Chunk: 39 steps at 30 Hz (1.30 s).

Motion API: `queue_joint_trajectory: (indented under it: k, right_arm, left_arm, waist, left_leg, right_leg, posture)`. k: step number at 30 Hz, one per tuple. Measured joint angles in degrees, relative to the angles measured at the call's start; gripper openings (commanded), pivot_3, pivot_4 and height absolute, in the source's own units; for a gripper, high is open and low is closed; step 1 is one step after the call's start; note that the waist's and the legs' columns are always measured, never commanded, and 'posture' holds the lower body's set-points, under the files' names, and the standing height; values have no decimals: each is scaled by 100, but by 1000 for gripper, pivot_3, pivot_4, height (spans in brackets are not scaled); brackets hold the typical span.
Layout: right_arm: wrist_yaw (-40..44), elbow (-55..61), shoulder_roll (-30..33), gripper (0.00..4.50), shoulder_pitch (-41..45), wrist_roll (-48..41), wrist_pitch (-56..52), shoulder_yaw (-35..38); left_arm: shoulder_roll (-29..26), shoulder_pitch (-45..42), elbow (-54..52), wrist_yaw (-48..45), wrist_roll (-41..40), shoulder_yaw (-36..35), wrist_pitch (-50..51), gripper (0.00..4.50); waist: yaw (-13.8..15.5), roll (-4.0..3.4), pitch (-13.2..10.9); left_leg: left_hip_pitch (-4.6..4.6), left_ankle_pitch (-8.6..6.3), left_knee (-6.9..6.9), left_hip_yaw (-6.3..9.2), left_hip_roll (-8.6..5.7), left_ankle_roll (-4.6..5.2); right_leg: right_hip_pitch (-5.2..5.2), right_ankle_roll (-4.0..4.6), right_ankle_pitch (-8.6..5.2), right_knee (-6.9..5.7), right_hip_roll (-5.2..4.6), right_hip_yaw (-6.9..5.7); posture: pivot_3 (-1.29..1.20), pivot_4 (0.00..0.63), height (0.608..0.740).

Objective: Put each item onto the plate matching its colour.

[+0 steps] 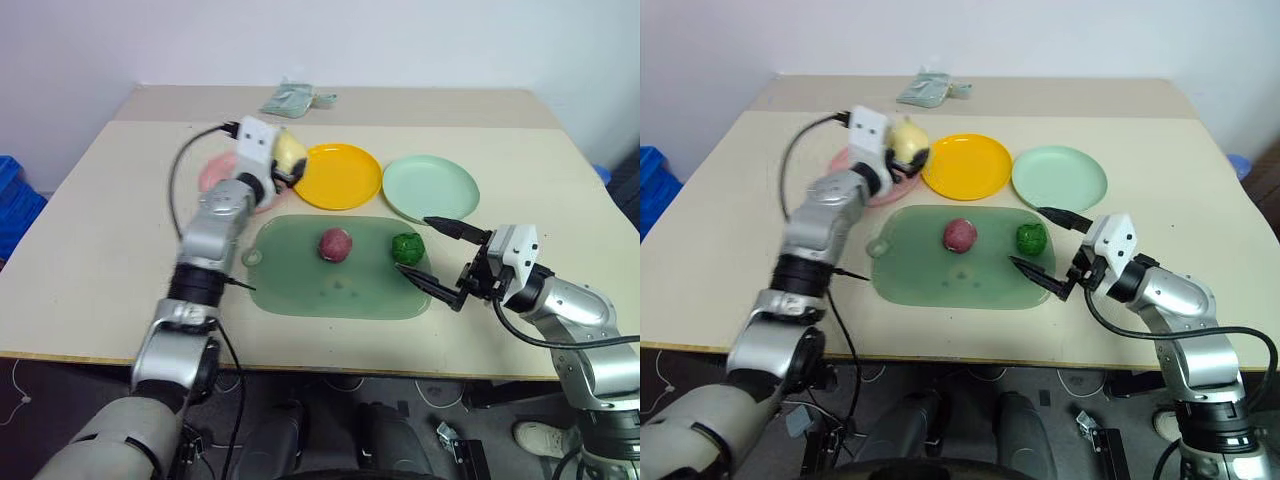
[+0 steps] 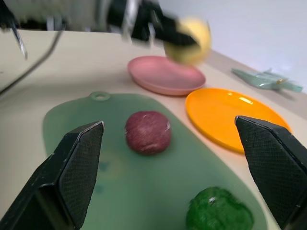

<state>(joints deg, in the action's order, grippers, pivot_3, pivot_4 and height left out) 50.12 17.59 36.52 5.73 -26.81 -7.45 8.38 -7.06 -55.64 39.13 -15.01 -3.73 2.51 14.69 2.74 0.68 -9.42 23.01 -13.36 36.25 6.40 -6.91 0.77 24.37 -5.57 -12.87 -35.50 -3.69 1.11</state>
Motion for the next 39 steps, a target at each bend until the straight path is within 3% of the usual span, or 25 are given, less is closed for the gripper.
queue_joint_trajectory:
  k: [6,8,9,16,18,21,25,28,32,39]
  right_arm:
    - [-186,34,-2,4500,22,83,-56,10]
    - [-272,135,0,4500,13,81,-135,12]
    - [-314,210,1,4500,0,79,-186,15]
    - [-558,565,7,4500,-142,70,-441,129]
    - [-592,622,6,4500,-200,70,-464,138]
    - [-622,636,1,4500,-270,73,-466,143]
    - [-617,656,-7,4500,-365,69,-442,167]
    - [-568,624,-7,4500,-536,70,-400,223]
    - [-525,619,-7,4500,-840,71,-308,348]
    - [-483,618,-5,4500,-1673,125,-139,650]
  left_arm:
    - [678,-1067,2496,646,353,81,-1248,3416]
    - [730,-1230,2871,804,423,67,-1437,3416]
    - [728,-1265,2992,854,438,43,-1491,4431]
    - [601,-1258,3121,766,436,-127,-1755,4469]
    - [503,-1143,2756,374,349,-170,-1733,4469]
    - [241,-515,1365,-586,49,-179,-1487,4469]
    - [-710,773,-973,-1896,-313,-15,-381,4469]
    - [-1449,1396,-2102,-2643,-574,21,428,4469]
    - [-1955,1718,-3043,-3373,-976,19,1029,4469]
    - [-2155,1847,-3773,-4026,-1398,214,1629,4469]
  waist:
    - [-55,12,-7]
    - [-60,12,-7]
    - [-62,12,-7]
    - [-46,14,-8]
    - [-52,13,-8]
    - [-89,11,-7]
    - [-239,9,-6]
    - [-229,8,-7]
    - [-92,8,-7]
    - [-51,7,-6]
  left_leg:
    - [19,8,-5,-7,-1,-14]
    - [20,5,-4,-7,0,-9]
    - [20,2,-3,-7,-1,-4]
    - [23,-2,9,-6,-3,4]
    - [23,-2,9,-5,-3,4]
    - [21,2,6,-6,-2,-3]
    - [20,5,-3,-10,-2,-8]
    - [20,2,0,-9,-1,-2]
    - [17,-2,22,1,-2,3]
    - [15,-3,26,-1,-1,4]
  right_leg:
    - [29,-3,3,-5,-1,9]
    - [29,-3,3,-5,-1,9]
    - [29,-4,4,-6,-1,10]
    - [27,-7,14,-8,-1,8]
    - [27,-6,14,-10,0,8]
    - [31,-4,15,-18,0,14]
    - [46,1,13,-39,0,26]
    - [51,8,11,-51,0,27]
    - [28,8,11,-47,-1,16]
    - [26,9,10,-45,-1,16]
  posture:
    - [0,150,740]
    - [0,150,740]
    - [0,150,740]
    - [0,150,740]
    - [0,150,740]
    - [0,150,740]
    - [0,150,740]
    - [0,150,740]
    - [0,150,740]
    - [0,150,740]
